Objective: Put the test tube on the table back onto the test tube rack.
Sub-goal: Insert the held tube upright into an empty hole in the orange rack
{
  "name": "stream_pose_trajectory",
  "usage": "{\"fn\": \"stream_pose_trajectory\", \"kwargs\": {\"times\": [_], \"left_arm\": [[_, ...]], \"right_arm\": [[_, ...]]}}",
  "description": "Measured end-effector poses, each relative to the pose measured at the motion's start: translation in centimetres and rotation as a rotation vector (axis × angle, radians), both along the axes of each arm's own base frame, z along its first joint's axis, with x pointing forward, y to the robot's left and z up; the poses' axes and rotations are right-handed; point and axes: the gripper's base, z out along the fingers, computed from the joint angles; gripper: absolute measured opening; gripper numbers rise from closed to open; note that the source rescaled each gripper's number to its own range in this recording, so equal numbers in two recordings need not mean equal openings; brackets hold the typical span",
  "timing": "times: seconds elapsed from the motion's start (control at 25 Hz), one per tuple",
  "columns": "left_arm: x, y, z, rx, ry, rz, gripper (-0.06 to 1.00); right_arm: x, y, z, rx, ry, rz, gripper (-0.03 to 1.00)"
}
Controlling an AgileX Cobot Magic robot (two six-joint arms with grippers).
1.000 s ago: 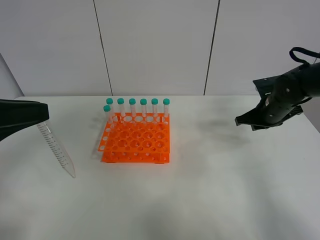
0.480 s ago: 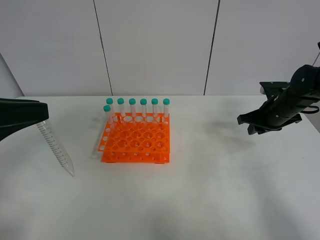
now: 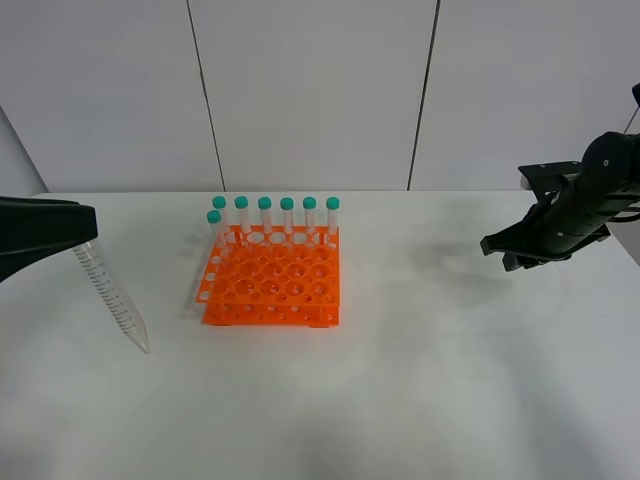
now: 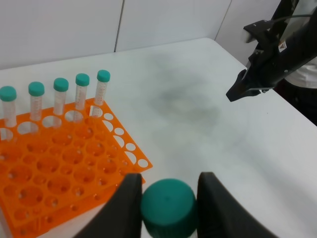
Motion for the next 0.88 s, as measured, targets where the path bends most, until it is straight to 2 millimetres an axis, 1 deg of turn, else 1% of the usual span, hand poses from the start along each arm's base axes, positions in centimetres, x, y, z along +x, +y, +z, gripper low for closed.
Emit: {"fn": "stream_pose_trajectory", "kwargs": {"times": [0.08,0.12,0.2,0.36,0.48,0.6,0.72,0.88], "left_arm": [[0.0,0.0,0.0,0.000,0.000,0.000,0.46],[0.0,0.0,0.0,0.000,0.000,0.000,0.46],[0.0,0.0,0.0,0.001,-0.001,0.000,0.46],[0.0,0.0,0.0,0.001,-0.001,0.000,0.46],[0.0,0.0,0.0,0.001,-0.001,0.000,0.46],[0.0,0.0,0.0,0.003,-0.002,-0.001,0.46],[0.0,0.0,0.0,0.003,-0.004,0.001,0.46],[0.1,0.1,0.1,0.006,-0.015,0.017,0.46]], "right_arm": [[-0.1,0.0,0.8,-0.006,-0.020,0.003,0.38],[-0.3,0.0,1.6,-0.007,-0.040,0.004,0.38],[-0.8,0.0,3.6,-0.012,-0.087,0.005,0.38],[-2.8,0.1,8.8,-0.018,-0.200,0.005,0.38],[-5.2,0.2,12.9,-0.027,-0.293,0.006,0.38],[-8.4,0.3,16.7,-0.040,-0.376,0.007,0.38],[-11.6,0.3,19.5,-0.055,-0.432,0.007,0.38],[-16.0,0.4,22.3,-0.071,-0.496,-0.011,0.38]]}}
